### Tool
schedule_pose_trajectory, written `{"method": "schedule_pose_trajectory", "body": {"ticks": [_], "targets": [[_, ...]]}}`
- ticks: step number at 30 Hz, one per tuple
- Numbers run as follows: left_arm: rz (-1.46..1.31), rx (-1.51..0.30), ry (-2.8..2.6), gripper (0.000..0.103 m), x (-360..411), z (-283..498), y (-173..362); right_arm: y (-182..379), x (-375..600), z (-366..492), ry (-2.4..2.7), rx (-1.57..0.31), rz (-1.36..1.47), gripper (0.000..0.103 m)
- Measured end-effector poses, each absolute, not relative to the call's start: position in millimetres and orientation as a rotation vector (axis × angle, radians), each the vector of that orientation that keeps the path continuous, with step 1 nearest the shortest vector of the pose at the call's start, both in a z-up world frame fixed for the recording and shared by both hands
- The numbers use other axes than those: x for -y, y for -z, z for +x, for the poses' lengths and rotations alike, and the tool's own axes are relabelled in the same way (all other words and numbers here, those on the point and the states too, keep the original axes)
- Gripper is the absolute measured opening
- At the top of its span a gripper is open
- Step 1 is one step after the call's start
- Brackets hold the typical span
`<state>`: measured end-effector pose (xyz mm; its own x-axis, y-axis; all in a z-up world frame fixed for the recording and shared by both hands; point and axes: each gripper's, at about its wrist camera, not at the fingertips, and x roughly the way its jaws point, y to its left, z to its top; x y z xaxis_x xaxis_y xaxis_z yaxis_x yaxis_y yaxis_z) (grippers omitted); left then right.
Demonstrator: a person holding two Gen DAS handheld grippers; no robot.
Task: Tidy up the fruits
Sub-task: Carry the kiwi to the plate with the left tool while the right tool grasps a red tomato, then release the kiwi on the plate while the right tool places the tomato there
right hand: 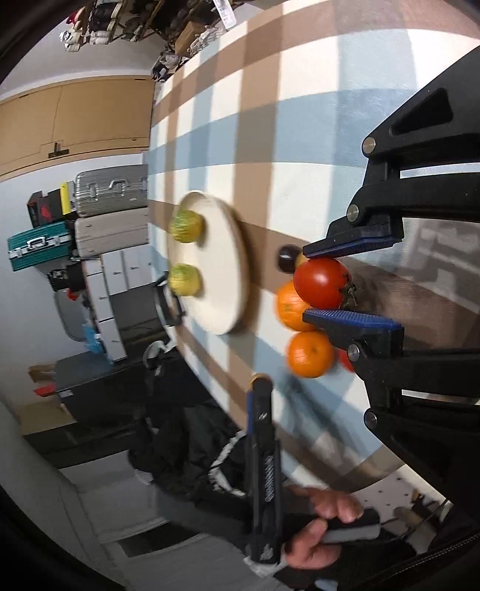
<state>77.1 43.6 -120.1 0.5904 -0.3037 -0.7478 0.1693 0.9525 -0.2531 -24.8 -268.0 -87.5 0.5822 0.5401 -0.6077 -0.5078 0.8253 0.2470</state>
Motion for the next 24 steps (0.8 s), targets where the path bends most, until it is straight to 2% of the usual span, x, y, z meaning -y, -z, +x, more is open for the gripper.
{"method": "schedule_pose_trajectory", "body": {"ticks": [15, 24], "targets": [[-0.196, -0.828, 0.260, 0.025, -54, 180, 98, 19, 250, 78, -0.661, -0.601, 0.096, 0.028], [-0.175, -0.862, 0.249, 0.025, -60, 230, 113, 20, 226, 159, -0.679, -0.661, 0.112, 0.028]]}}
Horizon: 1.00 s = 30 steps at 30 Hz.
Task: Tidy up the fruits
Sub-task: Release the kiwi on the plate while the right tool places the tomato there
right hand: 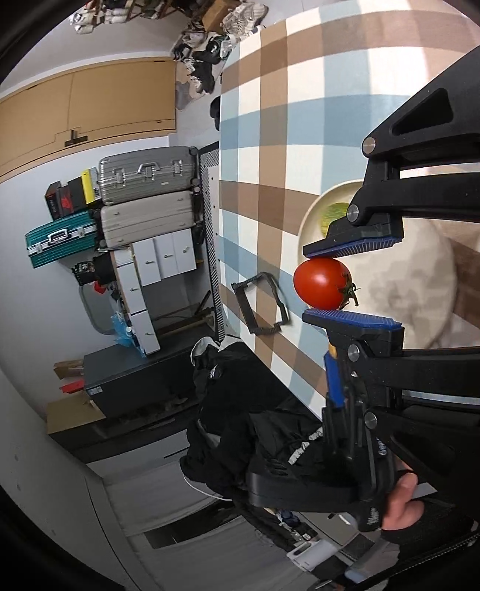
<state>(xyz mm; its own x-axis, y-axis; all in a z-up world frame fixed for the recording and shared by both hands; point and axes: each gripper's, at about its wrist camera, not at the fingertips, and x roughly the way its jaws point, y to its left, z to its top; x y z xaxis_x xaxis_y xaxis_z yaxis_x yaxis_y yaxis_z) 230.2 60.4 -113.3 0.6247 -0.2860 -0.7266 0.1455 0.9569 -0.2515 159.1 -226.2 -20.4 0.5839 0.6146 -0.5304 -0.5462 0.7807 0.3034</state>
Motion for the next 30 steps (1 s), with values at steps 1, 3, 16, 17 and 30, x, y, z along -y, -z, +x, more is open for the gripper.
{"method": "schedule_pose_trajectory", "body": {"ticks": [1, 3, 16, 17, 30], "targets": [[-0.172, -0.863, 0.253, 0.025, -61, 233, 115, 23, 222, 168, -0.693, -0.669, 0.116, 0.028], [-0.160, -0.870, 0.255, 0.025, -61, 239, 119, 27, 215, 180, -0.701, -0.676, 0.107, 0.028], [-0.173, -0.926, 0.255, 0.025, -76, 253, 148, 75, 166, 239, -0.672, -0.820, 0.023, 0.028], [-0.179, -0.926, 0.260, 0.025, -76, 253, 149, 78, 163, 241, -0.679, -0.826, 0.023, 0.028], [-0.156, -0.927, 0.243, 0.027, -67, 249, 142, 89, 162, 246, -0.638, -0.840, 0.038, 0.034]]}}
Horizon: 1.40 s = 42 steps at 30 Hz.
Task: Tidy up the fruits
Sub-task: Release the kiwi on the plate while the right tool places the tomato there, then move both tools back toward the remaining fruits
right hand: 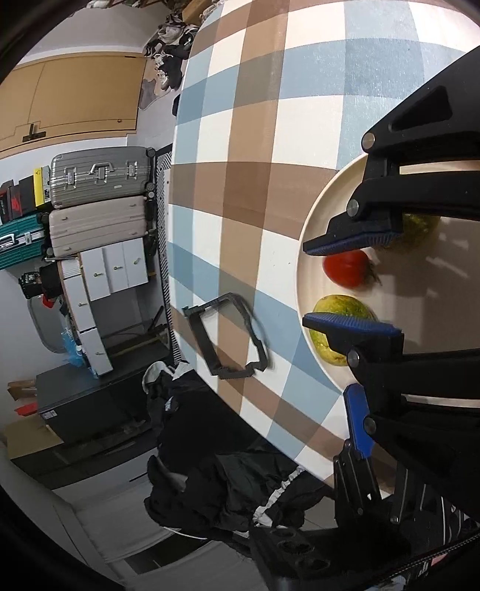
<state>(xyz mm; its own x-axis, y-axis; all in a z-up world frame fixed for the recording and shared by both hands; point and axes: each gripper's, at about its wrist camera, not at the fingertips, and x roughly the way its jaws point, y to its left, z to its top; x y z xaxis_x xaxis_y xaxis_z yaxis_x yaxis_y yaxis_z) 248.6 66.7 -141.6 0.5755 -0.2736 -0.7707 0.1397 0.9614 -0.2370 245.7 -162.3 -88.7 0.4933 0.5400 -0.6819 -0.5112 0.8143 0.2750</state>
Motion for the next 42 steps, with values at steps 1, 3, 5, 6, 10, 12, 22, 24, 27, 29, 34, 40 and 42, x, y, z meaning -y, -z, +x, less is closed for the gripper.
{"method": "schedule_pose_trajectory", "body": {"ticks": [1, 3, 5, 6, 10, 12, 22, 24, 27, 29, 34, 40, 42], "targets": [[-0.150, -0.919, 0.240, 0.028, -66, 245, 138, 86, 164, 245, -0.634, -0.836, 0.039, 0.036], [-0.144, -0.901, 0.233, 0.038, -64, 236, 129, 77, 171, 240, -0.626, -0.826, 0.052, 0.041], [-0.144, -0.881, 0.224, 0.045, -63, 226, 120, 66, 179, 233, -0.625, -0.799, 0.078, 0.048], [-0.143, -0.871, 0.225, 0.046, -62, 220, 116, 58, 186, 228, -0.620, -0.780, 0.091, 0.050], [-0.125, -0.845, 0.224, 0.048, -55, 196, 103, 31, 209, 198, -0.586, -0.701, 0.124, 0.070], [-0.123, -0.833, 0.217, 0.052, -52, 184, 97, 19, 222, 180, -0.550, -0.654, 0.141, 0.085], [-0.090, -0.716, 0.196, 0.082, -26, 114, 67, -8, 265, 90, -0.473, -0.535, 0.141, 0.102], [-0.069, -0.703, 0.184, 0.086, -18, 100, 64, -8, 270, 72, -0.462, -0.527, 0.130, 0.102], [-0.044, -0.677, 0.169, 0.098, -8, 82, 62, -5, 276, 51, -0.454, -0.520, 0.115, 0.103], [-0.044, -0.653, 0.155, 0.102, -4, 68, 61, -2, 281, 36, -0.447, -0.516, 0.110, 0.103], [-0.062, -0.647, 0.141, 0.102, 0, 39, 64, 13, 289, 8, -0.421, -0.533, 0.107, 0.103], [-0.073, -0.659, 0.106, 0.102, -8, 13, 75, 43, 291, -23, -0.443, -0.605, 0.106, 0.103], [-0.097, -0.676, 0.101, 0.102, -13, 7, 81, 52, 289, -30, -0.472, -0.627, 0.105, 0.103]]}}
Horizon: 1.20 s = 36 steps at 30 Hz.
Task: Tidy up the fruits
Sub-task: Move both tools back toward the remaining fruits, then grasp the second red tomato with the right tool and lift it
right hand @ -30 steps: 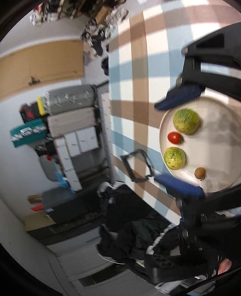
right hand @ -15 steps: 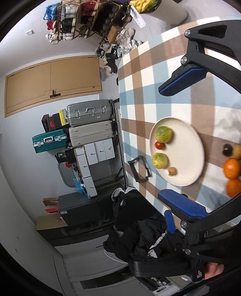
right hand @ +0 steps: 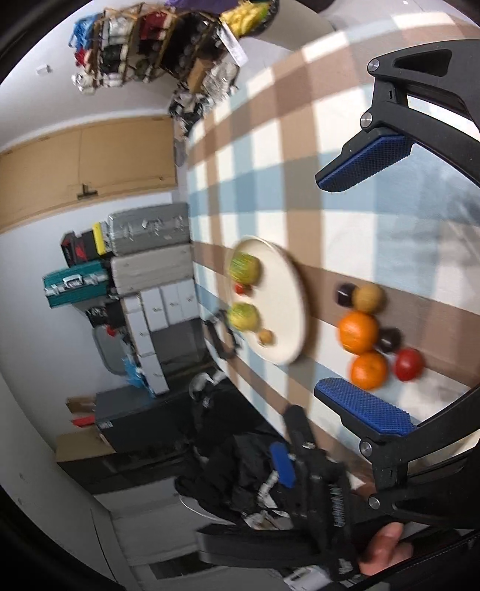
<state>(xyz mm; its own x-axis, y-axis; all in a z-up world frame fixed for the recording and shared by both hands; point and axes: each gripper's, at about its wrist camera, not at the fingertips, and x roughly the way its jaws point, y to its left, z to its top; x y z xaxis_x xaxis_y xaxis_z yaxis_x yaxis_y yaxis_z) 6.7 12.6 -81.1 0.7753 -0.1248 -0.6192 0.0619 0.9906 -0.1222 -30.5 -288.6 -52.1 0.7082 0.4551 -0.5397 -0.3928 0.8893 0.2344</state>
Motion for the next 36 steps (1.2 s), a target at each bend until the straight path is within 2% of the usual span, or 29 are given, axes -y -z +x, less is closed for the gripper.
{"method": "schedule_pose_trajectory", "body": {"ticks": [6, 19, 21, 23, 27, 29, 31, 35, 36], "targets": [[-0.126, -0.681, 0.079, 0.102, -30, -11, 94, 82, 267, -51, -0.548, -0.719, 0.099, 0.103], [-0.160, -0.686, 0.021, 0.102, -64, -31, 95, 113, 225, -65, -0.593, -0.772, 0.081, 0.100], [-0.161, -0.690, 0.024, 0.102, -66, -32, 96, 115, 222, -64, -0.606, -0.778, 0.087, 0.092], [-0.166, -0.693, 0.027, 0.102, -68, -34, 98, 117, 219, -62, -0.594, -0.791, 0.079, 0.079], [-0.168, -0.688, 0.021, 0.102, -72, -37, 98, 121, 218, -57, -0.581, -0.821, 0.090, 0.068], [-0.172, -0.691, 0.018, 0.102, -73, -37, 99, 122, 218, -57, -0.589, -0.826, 0.098, 0.058], [-0.176, -0.700, 0.015, 0.102, -74, -36, 100, 123, 219, -56, -0.603, -0.831, 0.105, 0.053], [-0.183, -0.712, 0.016, 0.102, -75, -33, 102, 126, 220, -54, -0.610, -0.838, 0.110, 0.032], [-0.180, -0.712, 0.016, 0.102, -74, -32, 101, 126, 221, -55, -0.614, -0.840, 0.116, 0.032]]}}
